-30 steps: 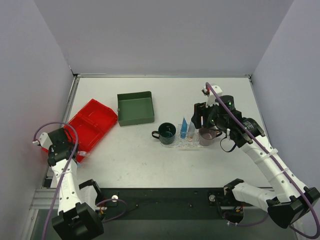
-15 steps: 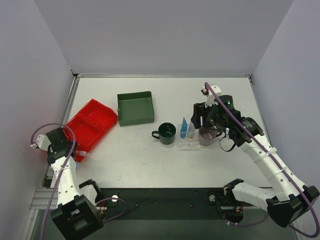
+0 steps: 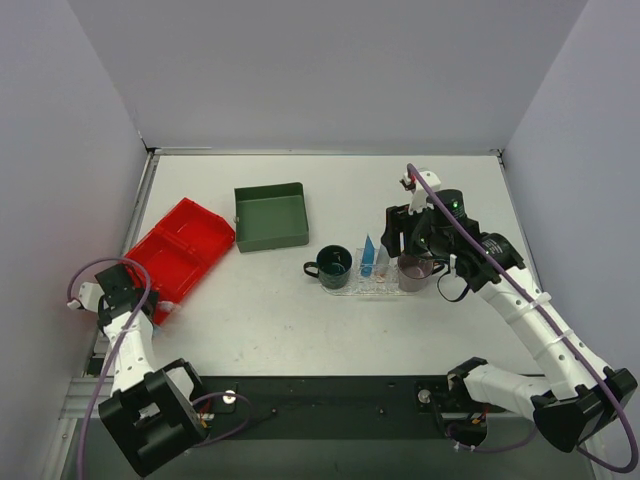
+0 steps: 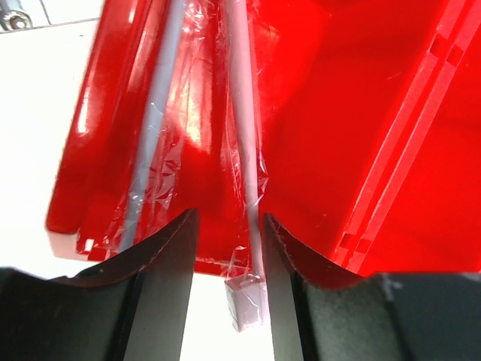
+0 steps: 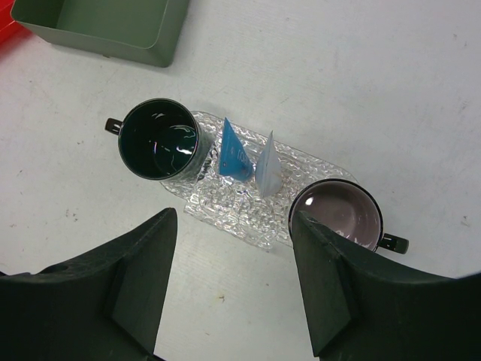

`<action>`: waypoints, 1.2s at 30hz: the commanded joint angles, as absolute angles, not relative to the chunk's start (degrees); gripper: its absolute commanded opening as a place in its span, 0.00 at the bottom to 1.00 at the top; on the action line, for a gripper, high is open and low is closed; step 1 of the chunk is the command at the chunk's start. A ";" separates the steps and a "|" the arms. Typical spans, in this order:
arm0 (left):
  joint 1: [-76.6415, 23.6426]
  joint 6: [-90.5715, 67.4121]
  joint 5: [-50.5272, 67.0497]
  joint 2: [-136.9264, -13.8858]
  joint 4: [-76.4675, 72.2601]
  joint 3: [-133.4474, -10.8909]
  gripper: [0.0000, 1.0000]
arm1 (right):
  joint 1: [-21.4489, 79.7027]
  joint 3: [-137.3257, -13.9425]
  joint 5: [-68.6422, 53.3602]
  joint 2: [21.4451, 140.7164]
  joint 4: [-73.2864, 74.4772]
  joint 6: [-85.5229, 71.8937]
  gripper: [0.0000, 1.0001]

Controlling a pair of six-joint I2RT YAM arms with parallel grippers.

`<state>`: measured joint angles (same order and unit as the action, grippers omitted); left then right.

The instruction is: Prepare toiletry sets of a toothbrush and toothpaste on the tray

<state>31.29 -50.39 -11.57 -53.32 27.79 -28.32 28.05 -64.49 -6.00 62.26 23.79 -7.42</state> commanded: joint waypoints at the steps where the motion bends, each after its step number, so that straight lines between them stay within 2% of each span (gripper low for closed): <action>1: 32.25 -50.54 -8.27 -56.07 22.41 -28.56 0.49 | 27.60 -64.42 -6.42 62.58 22.76 -7.38 0.57; 14: 32.61 -50.80 -4.75 -56.68 16.97 -26.28 0.50 | 27.51 -64.34 -7.21 62.84 22.76 -7.47 0.57; 18: 33.13 -50.71 -2.82 -58.88 16.35 -26.63 0.36 | 27.60 -64.34 -7.47 62.84 22.76 -7.65 0.57; 21: 33.13 -50.45 -2.81 -58.45 16.96 -27.07 0.29 | 27.60 -64.34 -7.47 62.84 22.76 -7.56 0.57; 24: 33.05 -49.75 -3.86 -54.86 18.63 -27.77 0.23 | 27.60 -64.42 -7.65 62.93 22.76 -7.56 0.57; 26: 33.13 -48.87 -4.74 -53.10 20.56 -29.08 0.17 | 27.60 -64.60 -7.91 63.02 22.76 -7.65 0.57; 27: 33.13 -48.52 -5.79 -51.35 21.26 -29.70 0.09 | 27.60 -64.51 -8.17 63.10 22.76 -7.82 0.57; 29: 33.13 -47.20 -6.85 -49.93 23.37 -30.93 0.05 | 27.60 -64.77 -8.35 63.10 22.76 -7.73 0.57; 36: 33.05 -45.79 -5.81 -47.64 28.74 -35.07 0.00 | 27.68 -65.21 -9.31 61.97 23.20 -8.44 0.57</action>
<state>32.73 -47.37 -5.76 -49.28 27.00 -31.24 28.05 -64.49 -8.08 62.70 23.79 -7.60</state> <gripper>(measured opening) 0.103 0.568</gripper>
